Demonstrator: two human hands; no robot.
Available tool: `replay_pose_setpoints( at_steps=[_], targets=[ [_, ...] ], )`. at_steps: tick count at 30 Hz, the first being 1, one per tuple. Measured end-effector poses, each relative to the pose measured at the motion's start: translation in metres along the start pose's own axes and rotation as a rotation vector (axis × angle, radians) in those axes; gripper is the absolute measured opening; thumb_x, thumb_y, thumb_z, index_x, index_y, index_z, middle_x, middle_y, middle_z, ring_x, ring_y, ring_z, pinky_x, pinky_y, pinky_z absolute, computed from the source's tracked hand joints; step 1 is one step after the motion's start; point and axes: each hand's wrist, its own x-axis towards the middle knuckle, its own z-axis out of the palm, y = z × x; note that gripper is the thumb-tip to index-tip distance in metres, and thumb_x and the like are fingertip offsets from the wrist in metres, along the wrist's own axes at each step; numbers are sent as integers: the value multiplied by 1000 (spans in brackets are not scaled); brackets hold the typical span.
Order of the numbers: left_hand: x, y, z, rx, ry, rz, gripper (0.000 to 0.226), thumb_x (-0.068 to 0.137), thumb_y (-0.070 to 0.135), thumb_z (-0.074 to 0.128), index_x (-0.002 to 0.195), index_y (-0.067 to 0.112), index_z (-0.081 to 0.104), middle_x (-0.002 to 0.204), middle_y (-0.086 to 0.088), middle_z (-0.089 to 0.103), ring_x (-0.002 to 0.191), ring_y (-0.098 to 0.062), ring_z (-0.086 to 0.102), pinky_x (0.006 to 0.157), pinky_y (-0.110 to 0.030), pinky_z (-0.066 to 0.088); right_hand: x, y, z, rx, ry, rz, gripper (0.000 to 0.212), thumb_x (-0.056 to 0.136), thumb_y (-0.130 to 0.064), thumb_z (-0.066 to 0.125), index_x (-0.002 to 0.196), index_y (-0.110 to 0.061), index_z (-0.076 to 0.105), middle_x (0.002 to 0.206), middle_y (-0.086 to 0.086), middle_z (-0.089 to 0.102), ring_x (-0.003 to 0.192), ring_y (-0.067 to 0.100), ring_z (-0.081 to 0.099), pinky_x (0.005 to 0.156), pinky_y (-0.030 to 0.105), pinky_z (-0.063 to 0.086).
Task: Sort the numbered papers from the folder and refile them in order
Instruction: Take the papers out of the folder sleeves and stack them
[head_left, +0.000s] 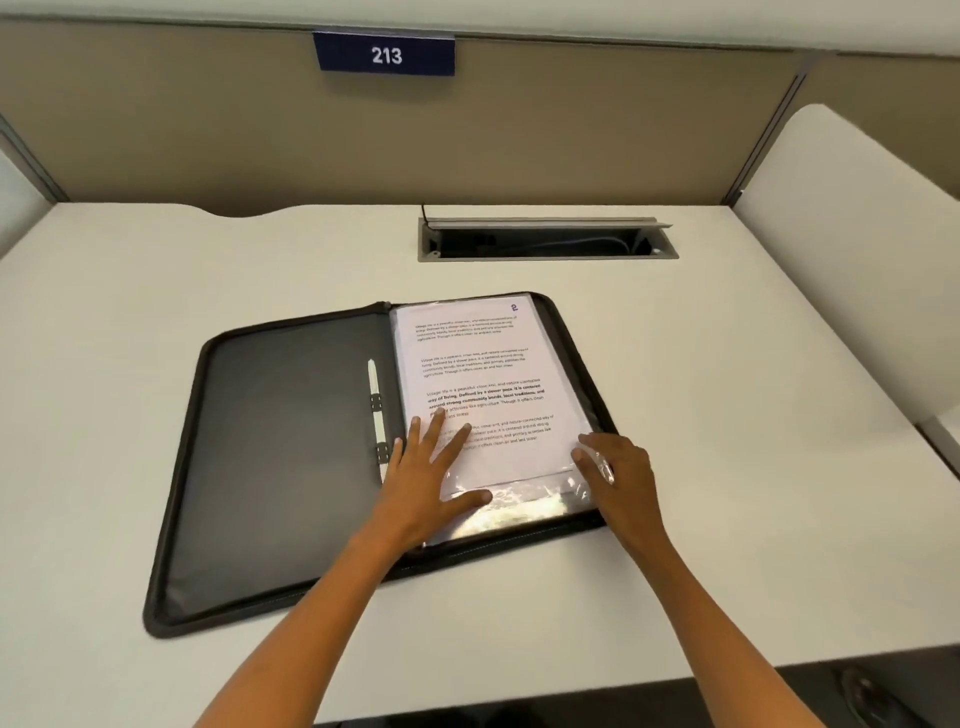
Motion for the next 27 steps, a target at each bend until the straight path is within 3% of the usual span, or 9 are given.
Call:
replay_pose_setpoints(
  at_steps=[2, 4, 6, 10, 14, 17, 22, 27],
  targets=[
    [-2, -5, 3, 14, 13, -34, 102, 59, 95, 13, 147, 42, 2, 153, 12, -21, 142, -16, -20, 114, -36, -7, 2, 8, 9, -318, 37, -52, 54, 84, -59, 42, 127, -29, 58, 142, -3, 45, 130, 22, 37, 101, 35, 28],
    [-4, -6, 4, 56, 22, -33, 98, 62, 93, 13, 146, 43, 0, 154, 10, -21, 142, -16, -20, 113, -34, -6, 4, 9, 14, -383, 30, 0, 70, 78, -72, 29, 134, -35, 51, 151, -3, 34, 133, 23, 29, 105, 43, 22],
    [-4, -6, 5, 73, 30, -36, 97, 64, 92, 13, 146, 43, 1, 155, 11, -21, 142, -15, -20, 114, -33, -5, 8, 12, 18, -373, 13, 22, 73, 75, -74, 29, 135, -37, 49, 153, -4, 31, 132, 22, 26, 104, 41, 20],
    [-3, -21, -2, 80, 32, -70, 101, 59, 95, 9, 146, 44, 3, 154, 13, -21, 142, -14, -18, 115, -35, -3, 15, 10, 27, -304, -8, -57, 52, 85, -53, 57, 133, -33, 53, 149, -7, 37, 129, 20, 26, 101, 36, 18],
    [-9, -61, -20, 23, 42, -121, 103, 57, 98, 16, 145, 47, 8, 152, 17, -20, 142, -11, -17, 116, -39, 1, 22, -13, 57, -289, -85, -123, 59, 81, -55, 50, 134, -30, 53, 147, -5, 39, 131, 22, 26, 103, 40, 21],
    [-20, -95, -41, 9, 52, -178, 104, 54, 99, 19, 144, 48, 10, 151, 18, -19, 140, -9, -16, 116, -42, 2, 28, -36, 89, -301, -148, -196, 53, 87, -49, 58, 136, -30, 51, 149, -7, 35, 132, 21, 23, 103, 39, 19],
    [-27, -113, -70, 45, -17, -252, 111, 51, 98, 17, 146, 42, 10, 155, 9, -18, 144, -19, -13, 116, -43, 1, 40, -63, 121, -331, -172, -213, 50, 89, -43, 61, 136, -31, 50, 150, -8, 33, 133, 20, 22, 103, 37, 19],
    [-25, -108, -74, 90, 30, -175, 73, 81, 63, 51, 145, 33, 31, 158, -2, -5, 145, -23, -9, 115, -38, -7, 43, -73, 117, -254, -111, -258, 39, 81, -44, 71, 117, -30, 65, 141, -6, 44, 129, 20, 30, 97, 35, 21]
  ],
)
